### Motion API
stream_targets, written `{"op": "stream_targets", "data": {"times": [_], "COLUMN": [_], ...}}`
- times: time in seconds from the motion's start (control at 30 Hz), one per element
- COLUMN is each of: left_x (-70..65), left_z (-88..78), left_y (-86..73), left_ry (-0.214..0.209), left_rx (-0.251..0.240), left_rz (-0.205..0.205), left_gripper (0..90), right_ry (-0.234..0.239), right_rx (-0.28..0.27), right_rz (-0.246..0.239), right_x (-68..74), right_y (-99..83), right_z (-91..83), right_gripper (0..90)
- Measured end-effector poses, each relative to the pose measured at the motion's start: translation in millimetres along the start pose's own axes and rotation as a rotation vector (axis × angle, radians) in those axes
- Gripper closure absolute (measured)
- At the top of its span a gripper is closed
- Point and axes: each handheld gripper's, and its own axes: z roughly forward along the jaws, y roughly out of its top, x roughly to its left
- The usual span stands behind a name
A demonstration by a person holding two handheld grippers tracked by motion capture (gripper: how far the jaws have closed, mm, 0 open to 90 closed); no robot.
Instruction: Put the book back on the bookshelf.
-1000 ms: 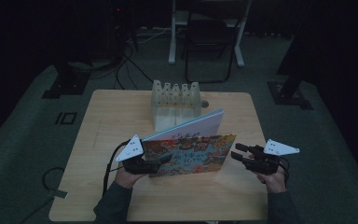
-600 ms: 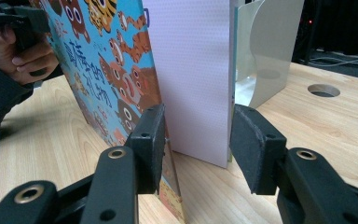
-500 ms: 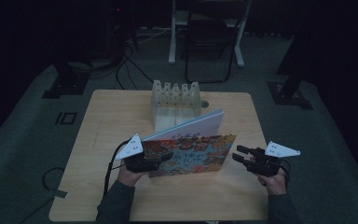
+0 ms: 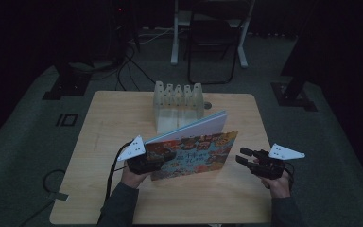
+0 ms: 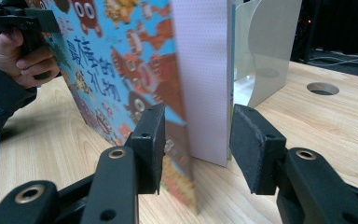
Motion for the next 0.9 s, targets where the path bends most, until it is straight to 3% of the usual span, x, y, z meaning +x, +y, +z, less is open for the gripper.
{"op": "stream_targets", "data": {"times": [0.3, 0.53, 0.9], "left_x": [-5.5, -9.2, -7.7], "left_z": [0.0, 1.4, 5.8], "left_y": [-0.5, -0.6, -3.4], "left_ry": [0.003, -0.019, -0.042], "left_rx": [0.005, 0.007, -0.012], "left_rz": [0.041, 0.058, 0.026], "left_gripper": [67.0, 74.1, 66.2], "right_ry": [-0.001, -0.002, -0.004], "right_rx": [-0.001, -0.002, 0.002], "right_rz": [0.005, 0.012, 0.021], "right_x": [-0.5, -0.8, -1.4], "right_y": [-2.1, -4.1, -7.9], "right_z": [0.0, 0.2, -0.9], "right_gripper": [55.2, 55.3, 55.3]}}
